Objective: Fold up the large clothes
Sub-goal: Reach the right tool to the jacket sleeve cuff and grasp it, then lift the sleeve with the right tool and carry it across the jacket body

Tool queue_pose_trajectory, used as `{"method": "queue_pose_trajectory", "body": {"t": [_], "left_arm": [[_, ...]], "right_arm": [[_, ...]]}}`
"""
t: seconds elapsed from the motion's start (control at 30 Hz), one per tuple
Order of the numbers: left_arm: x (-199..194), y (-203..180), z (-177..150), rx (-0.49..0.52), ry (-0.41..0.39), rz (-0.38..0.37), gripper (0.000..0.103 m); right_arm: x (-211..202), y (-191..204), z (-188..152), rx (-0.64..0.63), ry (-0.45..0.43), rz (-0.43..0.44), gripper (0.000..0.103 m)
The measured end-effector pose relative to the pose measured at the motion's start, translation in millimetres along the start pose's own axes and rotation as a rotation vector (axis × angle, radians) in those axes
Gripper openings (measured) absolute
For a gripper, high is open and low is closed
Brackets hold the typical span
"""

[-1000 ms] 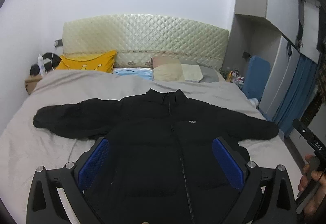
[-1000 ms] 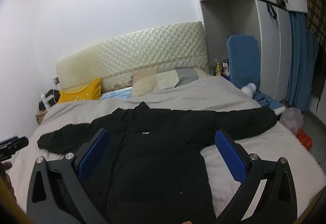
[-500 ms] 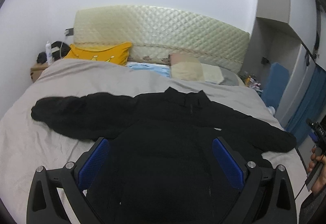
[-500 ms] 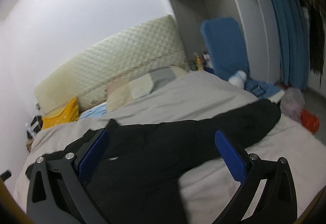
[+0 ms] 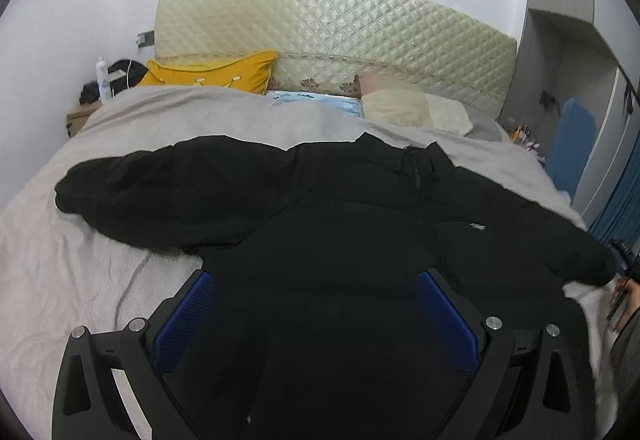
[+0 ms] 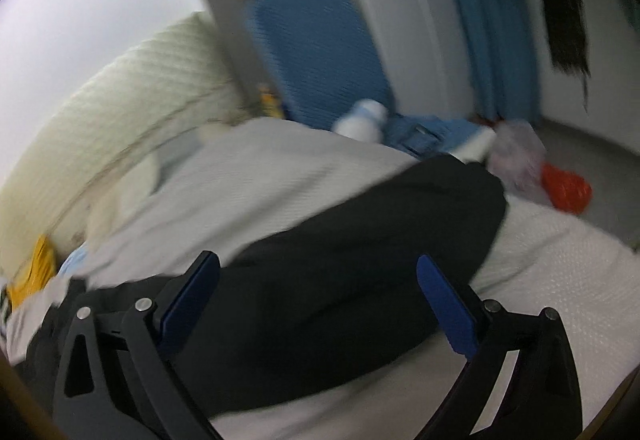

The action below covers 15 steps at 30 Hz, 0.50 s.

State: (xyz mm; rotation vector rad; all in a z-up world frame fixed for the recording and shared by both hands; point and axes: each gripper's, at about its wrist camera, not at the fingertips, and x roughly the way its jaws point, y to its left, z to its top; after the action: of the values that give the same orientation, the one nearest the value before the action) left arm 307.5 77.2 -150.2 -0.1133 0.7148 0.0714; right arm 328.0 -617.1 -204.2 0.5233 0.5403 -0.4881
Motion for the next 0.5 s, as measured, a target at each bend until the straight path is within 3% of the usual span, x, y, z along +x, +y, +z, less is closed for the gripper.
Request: {"method": "queue_pose_trajectory", "body": {"t": [0.1,0.2,0.33,0.5], "left_arm": [[13.1,-1.9,-3.0,0.013,0.005,0.022,0.102],[27.0,-1.3,-4.3,0.0,0.036,0.027,0.102],[44.1,-6.6,-1.8,-0.012,0.066,0.034,0.102],[58.4,-15.7,-1.9,0.017,0.079,0.057,0.102]], "right_arm": [[29.8,-42.2,6.4,0.108,0.027,-0.048,0.094],[49.6,-76.8,7.7,0.246,0.031,-0.031,0.092],[65.9,-90.4,8.8,0.306,0.045,-0.042,0.092],[52.9,-109.3,20.6,0.379,-0.067,-0.24,0.092]]}}
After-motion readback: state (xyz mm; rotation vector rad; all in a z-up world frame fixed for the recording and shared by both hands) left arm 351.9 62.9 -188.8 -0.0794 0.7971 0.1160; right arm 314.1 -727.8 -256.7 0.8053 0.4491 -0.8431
